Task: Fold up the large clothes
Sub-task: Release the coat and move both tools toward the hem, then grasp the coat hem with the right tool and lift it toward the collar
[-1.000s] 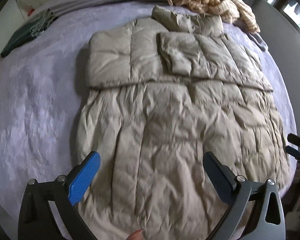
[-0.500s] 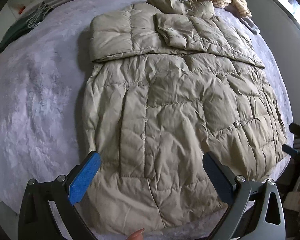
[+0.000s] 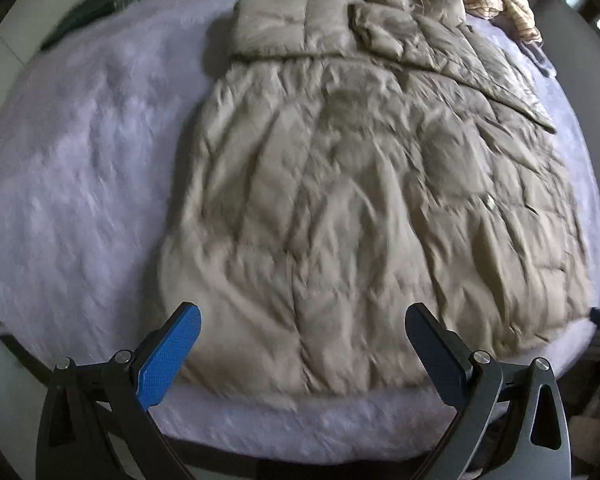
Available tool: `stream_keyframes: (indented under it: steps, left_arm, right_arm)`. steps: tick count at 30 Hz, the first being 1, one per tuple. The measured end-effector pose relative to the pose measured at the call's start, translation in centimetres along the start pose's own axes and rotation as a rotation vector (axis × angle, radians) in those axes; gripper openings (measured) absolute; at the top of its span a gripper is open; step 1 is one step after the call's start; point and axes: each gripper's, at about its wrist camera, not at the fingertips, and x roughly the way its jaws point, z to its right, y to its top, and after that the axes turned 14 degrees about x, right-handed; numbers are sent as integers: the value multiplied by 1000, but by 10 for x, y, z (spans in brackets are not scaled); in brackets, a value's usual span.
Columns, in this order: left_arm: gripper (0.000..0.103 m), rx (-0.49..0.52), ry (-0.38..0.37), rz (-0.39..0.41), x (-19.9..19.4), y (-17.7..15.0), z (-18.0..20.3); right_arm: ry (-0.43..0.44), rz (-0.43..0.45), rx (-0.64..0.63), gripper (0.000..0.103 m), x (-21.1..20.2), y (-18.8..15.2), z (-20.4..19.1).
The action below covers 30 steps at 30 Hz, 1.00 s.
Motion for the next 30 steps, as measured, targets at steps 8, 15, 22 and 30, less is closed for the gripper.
stream_keyframes:
  steps: [8,15,22,30]
  left_arm:
    - [102,-173,-304,35,0,-46,-33]
    - [102,-240,-419,-53,31,-80,-43]
    - [102,-387,-519,50,52,-65,-46]
    - [17,-418,-552,97,61,-33,-52]
  right_arm:
    - [39,-70,154,103,8,-7,59]
    - [121,-107,308,103,16,-6,91]
    - [204,-121,369,103,31,-2,94]
    - [292,-133,485,72,54,3,87]
